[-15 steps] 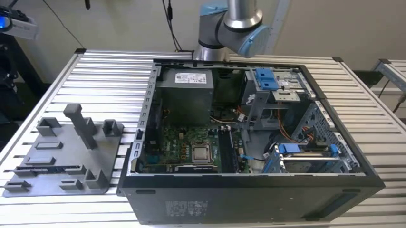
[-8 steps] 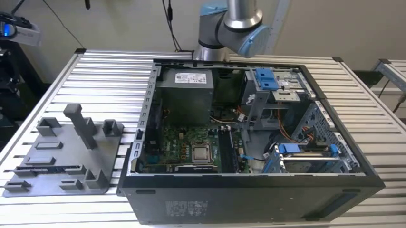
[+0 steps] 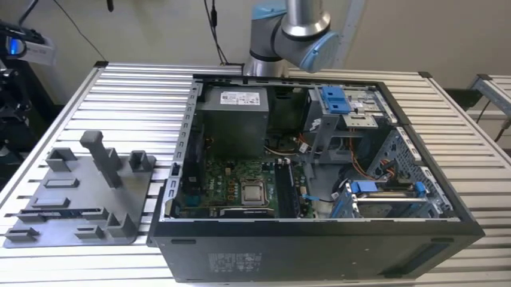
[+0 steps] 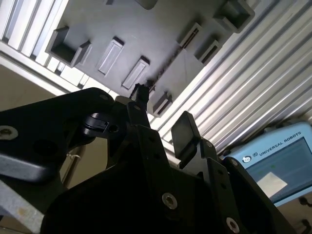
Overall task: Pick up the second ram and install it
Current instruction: 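Pick up the second ram and move it above second insertion slot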
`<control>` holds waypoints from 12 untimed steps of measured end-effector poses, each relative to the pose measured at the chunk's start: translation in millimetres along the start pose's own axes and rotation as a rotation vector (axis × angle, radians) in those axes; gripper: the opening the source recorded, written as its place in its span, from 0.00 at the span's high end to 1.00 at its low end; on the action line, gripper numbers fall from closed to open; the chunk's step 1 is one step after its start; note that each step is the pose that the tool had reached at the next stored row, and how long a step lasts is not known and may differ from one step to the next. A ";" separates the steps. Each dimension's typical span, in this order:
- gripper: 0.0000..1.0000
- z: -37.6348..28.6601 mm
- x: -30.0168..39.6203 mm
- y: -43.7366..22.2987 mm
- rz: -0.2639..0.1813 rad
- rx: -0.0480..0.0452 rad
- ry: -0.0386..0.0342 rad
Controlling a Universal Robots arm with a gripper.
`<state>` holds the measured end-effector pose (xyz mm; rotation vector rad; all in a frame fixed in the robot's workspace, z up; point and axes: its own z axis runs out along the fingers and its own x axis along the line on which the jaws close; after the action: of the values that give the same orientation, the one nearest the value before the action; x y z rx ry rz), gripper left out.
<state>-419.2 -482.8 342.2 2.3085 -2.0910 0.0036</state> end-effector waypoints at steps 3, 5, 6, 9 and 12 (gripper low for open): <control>0.52 3.0 0.0 -0.1 0.000 0.0002 0.0001; 0.52 5.3 -0.1 -0.1 0.000 0.0007 0.0001; 0.52 6.8 -0.1 -0.2 0.000 0.0010 0.0003; 0.52 11.2 -0.2 -0.2 0.000 0.0016 0.0002; 0.52 15.0 -0.3 -0.2 0.000 0.0020 0.0003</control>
<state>-419.2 -482.8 327.2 2.3094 -2.0919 0.0061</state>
